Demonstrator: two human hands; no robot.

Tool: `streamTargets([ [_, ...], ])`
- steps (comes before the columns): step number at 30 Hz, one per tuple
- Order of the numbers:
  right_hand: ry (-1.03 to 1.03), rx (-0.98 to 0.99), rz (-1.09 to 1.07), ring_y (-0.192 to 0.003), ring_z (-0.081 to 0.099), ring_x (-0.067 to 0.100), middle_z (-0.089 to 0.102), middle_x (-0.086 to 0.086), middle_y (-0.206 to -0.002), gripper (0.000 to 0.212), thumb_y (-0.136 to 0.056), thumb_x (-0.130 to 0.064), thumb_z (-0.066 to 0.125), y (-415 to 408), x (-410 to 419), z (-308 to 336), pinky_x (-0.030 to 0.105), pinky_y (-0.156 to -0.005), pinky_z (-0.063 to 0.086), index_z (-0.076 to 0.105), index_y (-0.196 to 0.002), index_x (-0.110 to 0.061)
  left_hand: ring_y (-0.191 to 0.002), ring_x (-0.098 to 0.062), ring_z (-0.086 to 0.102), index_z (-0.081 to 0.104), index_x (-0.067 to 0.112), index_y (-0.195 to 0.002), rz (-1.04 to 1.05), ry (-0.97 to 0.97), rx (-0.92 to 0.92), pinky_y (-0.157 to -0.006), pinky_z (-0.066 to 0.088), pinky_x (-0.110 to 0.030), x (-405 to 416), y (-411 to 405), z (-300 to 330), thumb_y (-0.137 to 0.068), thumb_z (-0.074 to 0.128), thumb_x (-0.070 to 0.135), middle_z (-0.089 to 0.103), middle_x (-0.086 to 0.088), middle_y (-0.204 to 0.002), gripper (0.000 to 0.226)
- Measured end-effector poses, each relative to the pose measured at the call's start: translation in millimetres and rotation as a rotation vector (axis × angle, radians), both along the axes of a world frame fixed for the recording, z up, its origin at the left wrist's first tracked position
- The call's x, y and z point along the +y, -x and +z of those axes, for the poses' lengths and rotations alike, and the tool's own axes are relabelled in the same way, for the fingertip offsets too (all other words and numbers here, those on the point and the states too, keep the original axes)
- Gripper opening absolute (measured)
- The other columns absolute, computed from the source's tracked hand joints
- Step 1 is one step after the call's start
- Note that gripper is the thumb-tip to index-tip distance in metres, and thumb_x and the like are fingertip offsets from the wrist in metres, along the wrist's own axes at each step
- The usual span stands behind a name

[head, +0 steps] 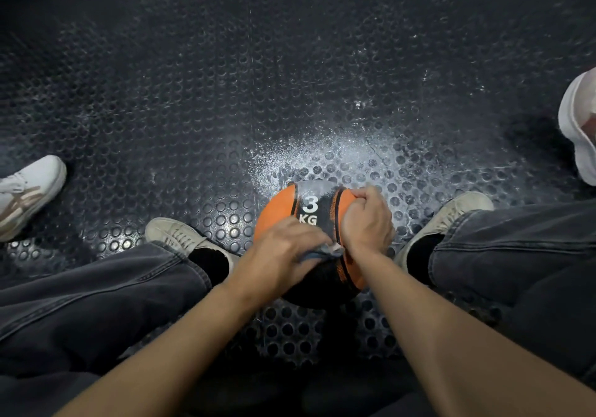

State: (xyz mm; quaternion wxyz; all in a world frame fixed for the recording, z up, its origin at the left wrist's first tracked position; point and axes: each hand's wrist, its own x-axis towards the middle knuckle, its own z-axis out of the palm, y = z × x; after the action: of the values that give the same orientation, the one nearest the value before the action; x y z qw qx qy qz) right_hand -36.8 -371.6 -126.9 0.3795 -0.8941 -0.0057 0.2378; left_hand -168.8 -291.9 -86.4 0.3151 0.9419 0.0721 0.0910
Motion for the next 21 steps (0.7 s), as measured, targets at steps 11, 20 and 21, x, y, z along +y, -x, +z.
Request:
streamTargets([
  [11, 0.025, 0.334, -0.057, -0.094, 0.053, 0.023, 0.059, 0.002, -0.101, 0.025, -0.098, -0.039, 0.044, -17, -11, -23, 0.039, -0.087, 0.041, 0.054, -0.089, -0.018, -0.089, -0.031, 0.067, 0.067, 0.015, -0.096, 1.183, 1.095, 0.199, -0.092, 0.051, -0.053, 52, -3, -47, -0.090, 0.060, 0.035, 0.069, -0.020, -0.104, 0.022],
  [20, -0.052, 0.766, 0.031, -0.097, 0.065, 0.034, 0.068, 0.015, -0.106, 0.059, -0.093, -0.064, 0.037, -41, -12, -32, 0.047, -0.088, 0.052, 0.064, -0.108, -0.014, -0.105, -0.038, 0.052, 0.060, 0.005, -0.122, 1.078, 1.608, 0.276, -0.107, 0.033, -0.060, 57, -4, -68, -0.075, 0.065, 0.065, 0.058, -0.026, -0.121, 0.077],
  [21, -0.058, 0.754, 0.048, -0.098, 0.064, 0.035, 0.068, 0.015, -0.106, 0.057, -0.092, -0.064, 0.038, -45, -12, -28, 0.048, -0.089, 0.051, 0.064, -0.106, -0.016, -0.103, -0.037, 0.048, 0.060, 0.006, -0.122, 1.081, 1.599, 0.235, -0.107, 0.029, -0.061, 56, -6, -69, -0.066, 0.072, 0.067, 0.054, -0.021, -0.120, 0.083],
])
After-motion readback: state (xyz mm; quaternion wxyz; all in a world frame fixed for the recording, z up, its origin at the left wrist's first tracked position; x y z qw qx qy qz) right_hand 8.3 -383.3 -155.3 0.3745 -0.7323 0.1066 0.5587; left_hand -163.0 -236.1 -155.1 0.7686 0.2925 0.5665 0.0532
